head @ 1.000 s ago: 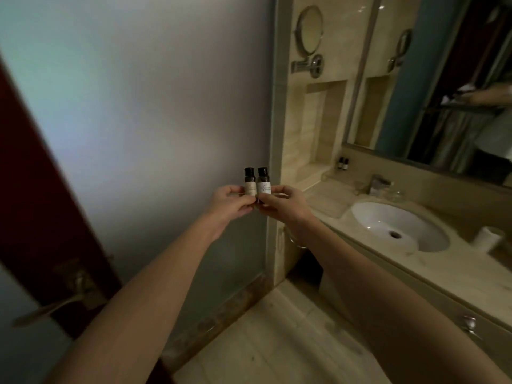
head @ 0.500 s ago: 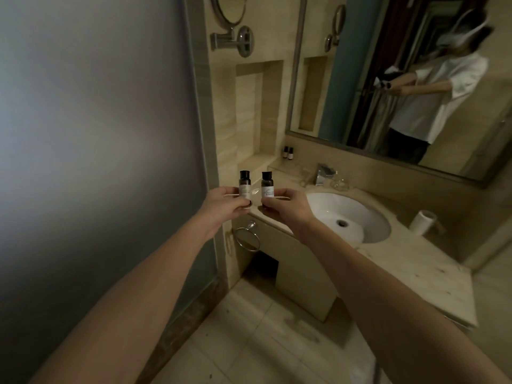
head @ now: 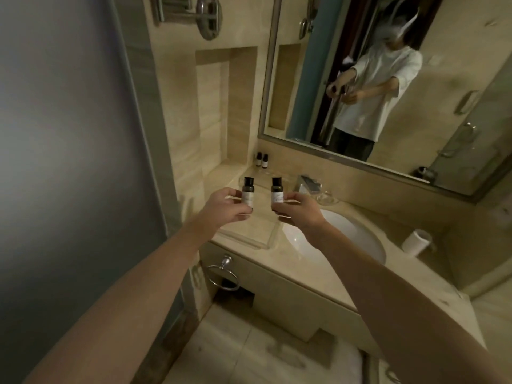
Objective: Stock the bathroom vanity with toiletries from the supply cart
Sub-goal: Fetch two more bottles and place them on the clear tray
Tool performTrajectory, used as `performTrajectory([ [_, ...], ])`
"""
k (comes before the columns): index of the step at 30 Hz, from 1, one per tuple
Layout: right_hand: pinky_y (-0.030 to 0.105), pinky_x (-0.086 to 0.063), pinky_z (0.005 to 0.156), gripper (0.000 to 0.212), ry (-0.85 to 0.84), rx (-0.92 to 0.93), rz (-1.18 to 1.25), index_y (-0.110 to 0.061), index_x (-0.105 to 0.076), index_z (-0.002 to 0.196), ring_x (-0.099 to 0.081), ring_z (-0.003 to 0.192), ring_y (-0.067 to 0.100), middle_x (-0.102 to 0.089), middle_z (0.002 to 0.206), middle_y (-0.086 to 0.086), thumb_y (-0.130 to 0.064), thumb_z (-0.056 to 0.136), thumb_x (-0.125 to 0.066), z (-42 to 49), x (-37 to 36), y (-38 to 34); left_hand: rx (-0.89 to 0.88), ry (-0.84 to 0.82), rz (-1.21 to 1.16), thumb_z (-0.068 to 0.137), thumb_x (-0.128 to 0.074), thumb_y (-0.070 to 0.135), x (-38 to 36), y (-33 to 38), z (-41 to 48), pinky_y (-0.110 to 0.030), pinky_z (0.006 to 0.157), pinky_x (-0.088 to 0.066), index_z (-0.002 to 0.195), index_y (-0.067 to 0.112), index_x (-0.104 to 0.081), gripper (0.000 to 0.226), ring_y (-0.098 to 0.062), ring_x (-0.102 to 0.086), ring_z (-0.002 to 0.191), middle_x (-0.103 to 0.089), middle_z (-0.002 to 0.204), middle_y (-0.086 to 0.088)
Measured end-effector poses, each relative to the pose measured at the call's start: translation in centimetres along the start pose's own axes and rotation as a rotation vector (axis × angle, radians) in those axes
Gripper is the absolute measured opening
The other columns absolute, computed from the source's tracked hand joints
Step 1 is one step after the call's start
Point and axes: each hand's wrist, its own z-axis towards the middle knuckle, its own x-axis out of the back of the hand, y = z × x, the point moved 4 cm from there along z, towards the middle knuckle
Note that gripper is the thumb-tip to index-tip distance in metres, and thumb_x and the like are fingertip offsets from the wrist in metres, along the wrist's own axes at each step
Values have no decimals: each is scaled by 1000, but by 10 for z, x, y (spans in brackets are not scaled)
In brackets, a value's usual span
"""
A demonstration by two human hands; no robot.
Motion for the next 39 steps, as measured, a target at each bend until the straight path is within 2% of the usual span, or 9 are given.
performTrajectory([
  [8,36,-60,91,23,66,-29,89,-6,-69,98,-72,89,21,-75,90,10,-3,79,-82,104,-4,8,49,-29,101,75,-82,-7,1,4,108,-27,74,-61,111,6,-62,43,-24,-75,91,-73,101,-16],
  [15,35,-60,90,29,92,-77,97,1,-68,106,-72,91,22,-73,94,12,-1,80,-80,207,12,31,84,-44,128,76,-81,-7,-18,-12,216,-29,76,-61,113,6,-63,44,-25,-76,90,-73,103,-16],
  [21,38,-60,89,25,54,-120,107,1,-68,104,-68,85,23,-71,93,15,1,81,-80,311,33,43,124,-32,85,79,-80,-6,-40,-22,311,-26,70,-60,115,4,-60,42,-30,-74,95,-70,110,-21],
  [24,34,-59,84,27,48,-138,88,1,-68,105,-68,84,21,-72,92,14,-1,81,-80,353,43,47,139,-44,97,77,-82,-4,-45,-29,352,-33,79,-61,115,5,-62,44,-32,-72,103,-70,113,-20],
  [26,33,-59,83,22,44,-151,86,-4,-68,98,-69,85,21,-72,94,13,-1,81,-81,377,49,52,151,-28,117,77,-82,-3,-45,-32,375,-41,90,-60,112,9,-65,41,-33,-71,107,-70,113,-20],
  [28,35,-59,85,21,34,-149,59,-9,-68,94,-70,89,23,-73,96,13,-3,80,-82,397,51,61,179,-24,162,78,-81,-4,-44,-36,393,-44,95,-58,107,12,-66,36,-32,-71,106,-72,110,-18],
  [31,38,-61,85,20,48,-142,-32,-12,-71,93,-71,86,20,-75,93,8,-9,79,-84,424,54,74,226,-29,201,81,-80,-2,-42,-47,422,-40,93,-59,107,17,-66,35,-27,-73,102,-74,106,-12],
  [35,47,-60,88,24,54,-170,-98,-17,-75,96,-73,88,18,-77,90,0,-20,75,-86,457,51,98,283,-24,130,82,-77,-7,-40,-68,457,-33,87,-61,105,11,-68,30,-28,-72,101,-73,105,-15],
  [39,47,-60,87,24,85,-210,-105,-15,-75,96,-73,87,19,-77,89,2,-17,74,-87,484,43,120,322,-32,132,81,-80,-2,-36,-92,494,-32,90,-59,103,9,-73,26,-29,-72,105,-77,102,-12],
])
